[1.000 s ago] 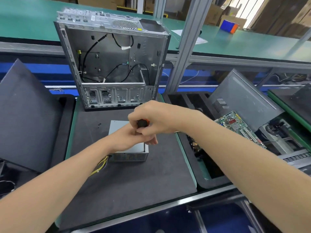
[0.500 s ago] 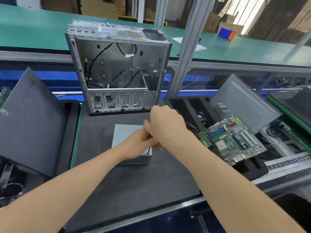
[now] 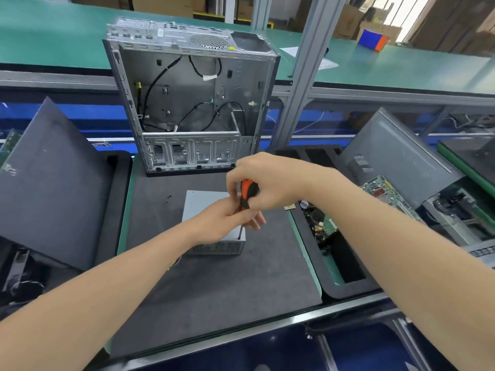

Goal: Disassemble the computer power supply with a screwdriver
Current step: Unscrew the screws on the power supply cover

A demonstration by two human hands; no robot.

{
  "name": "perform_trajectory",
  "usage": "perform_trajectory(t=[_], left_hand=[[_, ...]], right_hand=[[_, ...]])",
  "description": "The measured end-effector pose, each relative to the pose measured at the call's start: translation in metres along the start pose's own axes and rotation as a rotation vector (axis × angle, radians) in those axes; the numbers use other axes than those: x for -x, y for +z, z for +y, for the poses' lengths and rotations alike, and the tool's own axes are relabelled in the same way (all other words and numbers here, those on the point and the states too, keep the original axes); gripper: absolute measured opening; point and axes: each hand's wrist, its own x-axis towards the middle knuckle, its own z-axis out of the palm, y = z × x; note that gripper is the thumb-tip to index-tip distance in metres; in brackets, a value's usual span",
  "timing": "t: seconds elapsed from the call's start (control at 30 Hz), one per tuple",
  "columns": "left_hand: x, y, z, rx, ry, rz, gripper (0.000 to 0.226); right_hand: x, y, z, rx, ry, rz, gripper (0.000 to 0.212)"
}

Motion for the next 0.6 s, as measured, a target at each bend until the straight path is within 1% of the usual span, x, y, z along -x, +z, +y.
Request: perform_trajectory(t=[0.03,0.07,0.13,0.17,0.2,0.23,0.3,0.4,0.47,0.53,0.57,0.6], left_hand=[[0.0,0.001,-0.002,0.009,0.0,0.014,0.026],[0.001,0.002,-0.003,0.017,-0.003,0.029,0.026],[0.003,0.003,-0.004,0.006,-0.023,0.057,0.024],[0.003,0.003,-0.004,-0.013,-0.026,0.071,0.023],[0.004,0.003,-0.004,-0.03,-0.023,0.084,0.023],[0.003,0.004,-0.005,-0.036,-0.019,0.096,0.023],[0.003,0.006,-0.005,-0.018,-0.01,0.108,0.022],[-0.001,0.005,-0.005,0.026,-0.003,0.085,0.018],[-0.003,0.004,-0.006,0.045,0.004,0.071,0.021],[-0.004,0.003,-0.006,0.052,0.012,0.065,0.024],[-0.003,0.002,-0.006,0.052,0.011,0.058,0.025],[-0.002,0.002,-0.006,0.05,0.007,0.049,0.023]], right_hand=[[0.002,0.005,-0.005,0.019,0.062,0.083,0.023],[0.002,0.013,-0.011,0.072,0.161,0.187,0.028],[-0.003,0.028,-0.028,0.237,0.461,0.359,0.046],[-0.006,0.034,-0.035,0.272,0.583,0.401,0.049],[-0.01,0.039,-0.041,0.251,0.651,0.424,0.049],[-0.014,0.043,-0.043,0.199,0.678,0.436,0.046],[-0.018,0.045,-0.039,0.119,0.666,0.446,0.036],[-0.015,0.04,-0.029,-0.007,0.561,0.419,0.026],[-0.009,0.032,-0.023,-0.125,0.432,0.334,0.017],[-0.002,0.021,-0.016,-0.176,0.293,0.214,0.008],[0.001,0.016,-0.013,-0.182,0.225,0.155,0.005],[0.004,0.011,-0.01,-0.179,0.157,0.105,0.009]])
